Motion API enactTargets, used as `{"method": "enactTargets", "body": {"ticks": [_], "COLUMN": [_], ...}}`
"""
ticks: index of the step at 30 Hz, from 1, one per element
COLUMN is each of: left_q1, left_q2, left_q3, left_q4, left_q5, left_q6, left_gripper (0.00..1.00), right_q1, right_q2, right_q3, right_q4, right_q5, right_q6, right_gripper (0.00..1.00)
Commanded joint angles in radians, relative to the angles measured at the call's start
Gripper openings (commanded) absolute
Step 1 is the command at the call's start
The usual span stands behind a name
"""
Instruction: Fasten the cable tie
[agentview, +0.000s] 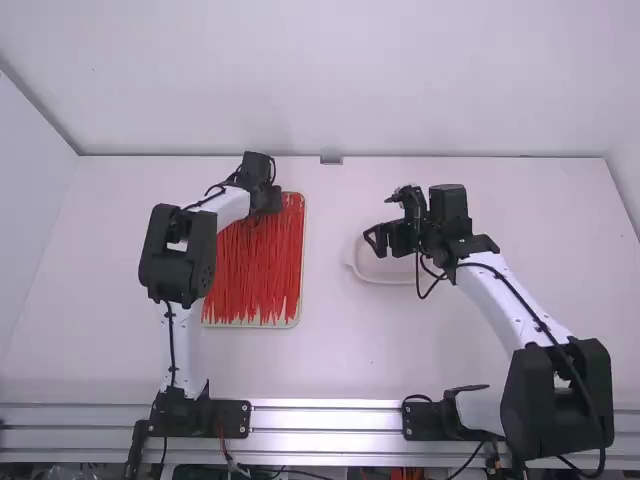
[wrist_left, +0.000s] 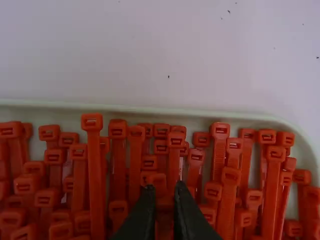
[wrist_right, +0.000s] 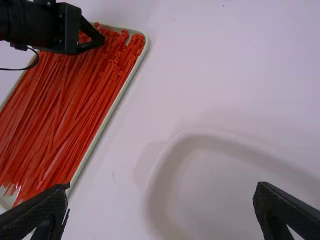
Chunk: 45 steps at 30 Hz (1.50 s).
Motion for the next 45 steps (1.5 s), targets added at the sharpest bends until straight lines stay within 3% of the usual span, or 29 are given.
{"method": "enactTargets", "body": {"ticks": [1,30,45], "left_q1": [-0.005,0.049,0.051], "left_q2": [0.000,-0.278,-0.568], "left_q3": [0.003,0.003,0.000], "left_q4": [-0.005,-0.036,-0.121], "left_q5": [-0.012,-0.037,-0.033], "left_q6": [-0.022,0.010,0.039], "left_gripper": [0.02,0.02,0.02], "right_q1": [0.000,0.000,0.000], "right_q2": [0.008,0.008,0.008], "right_q3": [0.029,0.029,0.029], "right_q4": [-0.004,-0.004,0.045], "right_q5": [-0.002,-0.002,-0.008], "right_q6": [-0.002,-0.001,0.011], "right_gripper": [0.99,0.99,0.99]}}
